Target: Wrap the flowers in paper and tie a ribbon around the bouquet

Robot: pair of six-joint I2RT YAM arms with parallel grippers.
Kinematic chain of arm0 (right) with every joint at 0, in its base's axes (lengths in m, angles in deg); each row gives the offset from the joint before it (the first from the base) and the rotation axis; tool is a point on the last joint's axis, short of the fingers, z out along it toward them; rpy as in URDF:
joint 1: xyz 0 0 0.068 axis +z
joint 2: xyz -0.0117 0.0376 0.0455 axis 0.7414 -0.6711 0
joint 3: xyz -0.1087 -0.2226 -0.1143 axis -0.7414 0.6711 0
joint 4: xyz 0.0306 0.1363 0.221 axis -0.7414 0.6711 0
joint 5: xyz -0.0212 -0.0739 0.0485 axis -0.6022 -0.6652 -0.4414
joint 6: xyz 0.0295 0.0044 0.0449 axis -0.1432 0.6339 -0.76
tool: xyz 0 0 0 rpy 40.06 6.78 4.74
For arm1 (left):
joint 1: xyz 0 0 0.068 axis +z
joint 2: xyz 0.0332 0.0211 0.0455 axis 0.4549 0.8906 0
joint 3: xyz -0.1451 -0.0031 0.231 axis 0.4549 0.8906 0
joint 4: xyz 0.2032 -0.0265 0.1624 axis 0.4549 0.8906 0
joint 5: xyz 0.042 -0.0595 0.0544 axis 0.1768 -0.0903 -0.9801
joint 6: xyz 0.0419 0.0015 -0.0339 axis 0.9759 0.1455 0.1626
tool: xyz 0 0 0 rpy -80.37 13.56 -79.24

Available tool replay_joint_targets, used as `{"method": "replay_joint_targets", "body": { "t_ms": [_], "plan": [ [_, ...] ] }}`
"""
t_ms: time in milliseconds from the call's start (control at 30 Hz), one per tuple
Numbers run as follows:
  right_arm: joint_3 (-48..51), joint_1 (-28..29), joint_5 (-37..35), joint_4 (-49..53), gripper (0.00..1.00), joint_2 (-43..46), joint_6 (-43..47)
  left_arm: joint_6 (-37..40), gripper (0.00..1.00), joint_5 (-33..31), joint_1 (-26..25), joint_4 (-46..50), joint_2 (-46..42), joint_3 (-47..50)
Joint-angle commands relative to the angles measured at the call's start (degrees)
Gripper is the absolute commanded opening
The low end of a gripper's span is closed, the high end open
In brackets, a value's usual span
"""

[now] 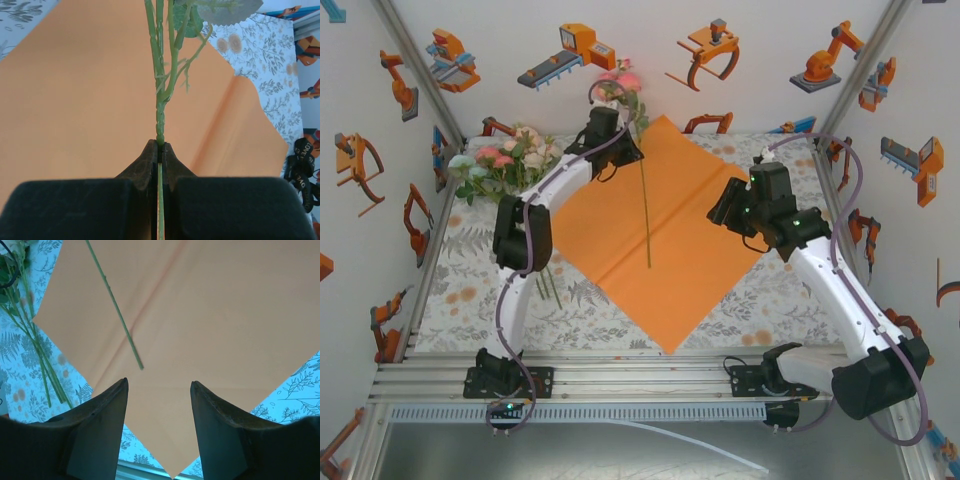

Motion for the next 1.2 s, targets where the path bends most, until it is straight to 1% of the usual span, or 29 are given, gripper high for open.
{"method": "replay_joint_targets", "body": {
  "t_ms": [0,200,400,500,667,733,867,967,1067,1167],
  "plan": [
    [-0.65,0.12,-1.78,0.28,0.50,-0.29,0.90,-2.39,0.00,2.01,-0.05,-0.72,2.72,-2.10],
    [-1.13,-0.03,-2.14,0.60,0.50,-0.94,1.00,-2.99,0.00,2.86,-0.13,-1.40,5.21,-0.42],
    [-1.04,-0.16,-2.05,0.76,0.50,-1.29,0.99,-2.54,0.14,2.74,-0.01,-0.48,6.43,0.00],
    [-1.13,-0.19,-1.96,0.93,0.50,-1.23,1.08,-2.46,0.20,2.99,0.02,-0.50,6.71,0.09],
    [-0.89,-0.27,-1.96,1.32,0.50,-0.61,1.35,-0.77,0.30,2.04,0.20,2.12,7.55,-1.34],
    [-0.69,-0.39,-2.04,1.37,0.50,-0.32,1.39,0.27,0.32,1.72,0.39,2.80,6.80,-1.18],
    [-0.73,-0.37,-2.05,1.27,0.50,-0.15,1.93,3.01,0.33,0.14,1.15,4.20,2.82,-0.48],
    [-0.63,-0.31,-2.13,0.96,0.50,0.12,1.99,4.67,0.34,-1.34,2.75,4.50,-2.49,2.17],
    [-0.15,-0.39,-2.22,0.58,0.51,0.53,1.97,6.59,0.35,-4.38,5.37,3.77,-9.88,8.30],
    [0.70,-0.38,-2.22,0.14,0.51,1.40,1.94,8.13,0.35,-9.29,9.47,4.09,-17.70,16.21]
  ]
}}
